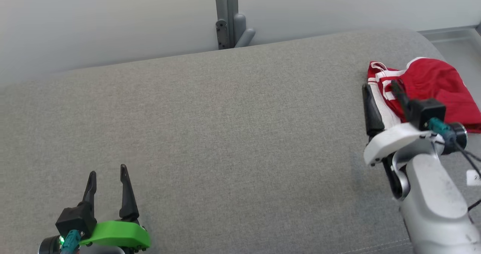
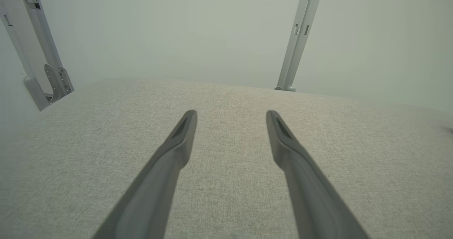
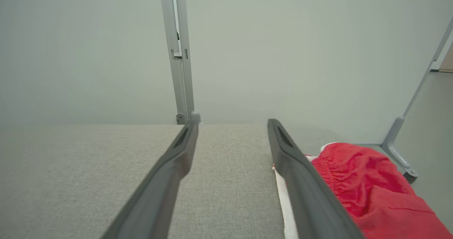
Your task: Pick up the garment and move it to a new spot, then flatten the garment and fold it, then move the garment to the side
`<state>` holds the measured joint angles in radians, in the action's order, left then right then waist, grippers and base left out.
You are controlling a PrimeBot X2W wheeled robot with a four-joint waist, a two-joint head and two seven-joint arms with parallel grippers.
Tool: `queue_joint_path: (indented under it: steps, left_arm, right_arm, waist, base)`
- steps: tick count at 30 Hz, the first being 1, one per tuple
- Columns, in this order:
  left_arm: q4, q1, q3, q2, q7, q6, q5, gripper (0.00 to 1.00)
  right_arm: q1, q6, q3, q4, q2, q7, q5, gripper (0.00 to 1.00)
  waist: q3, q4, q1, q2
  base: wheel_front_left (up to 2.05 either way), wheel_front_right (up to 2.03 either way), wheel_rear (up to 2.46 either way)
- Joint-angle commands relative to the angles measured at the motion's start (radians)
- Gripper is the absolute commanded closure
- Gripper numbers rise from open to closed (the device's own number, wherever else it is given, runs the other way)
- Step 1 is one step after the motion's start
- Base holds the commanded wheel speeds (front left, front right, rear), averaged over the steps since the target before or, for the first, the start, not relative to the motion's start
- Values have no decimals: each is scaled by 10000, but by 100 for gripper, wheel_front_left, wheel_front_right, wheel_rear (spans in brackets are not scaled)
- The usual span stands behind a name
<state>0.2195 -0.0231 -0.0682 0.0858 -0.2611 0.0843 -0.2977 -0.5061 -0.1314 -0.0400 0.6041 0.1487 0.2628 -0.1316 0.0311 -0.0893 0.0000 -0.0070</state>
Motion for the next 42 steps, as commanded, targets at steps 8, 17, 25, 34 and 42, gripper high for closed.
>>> queue_joint_path:
  steps: [8,17,25,34,42]
  left_arm:
    - [129,420,159,-14,-42,58,158,0]
    - [92,603,191,-122,-43,47,158,0]
    - [-47,590,122,-169,-44,-162,287,0]
    - [26,449,72,-193,-44,-348,349,0]
    - [181,520,68,-192,31,-325,413,100]
  right_arm:
    - [2169,18,146,-2194,-820,-309,793,0]
    - [3853,17,-272,-4143,-971,-723,437,0]
    - [4343,17,-552,-4594,-976,-876,117,0]
    - [4401,17,-529,-4681,-978,-947,65,0]
    - [4376,-2,-467,-4553,-982,-938,77,100]
  waist:
    - [-304,339,0,70]
    - [-254,384,0,70]
    - [-233,362,0,70]
    - [-217,376,0,70]
    - [-198,393,0,0]
  base:
    - [0,0,0]
    - [0,0,0]
    - [0,0,0]
    - [0,0,0]
    - [0,0,0]
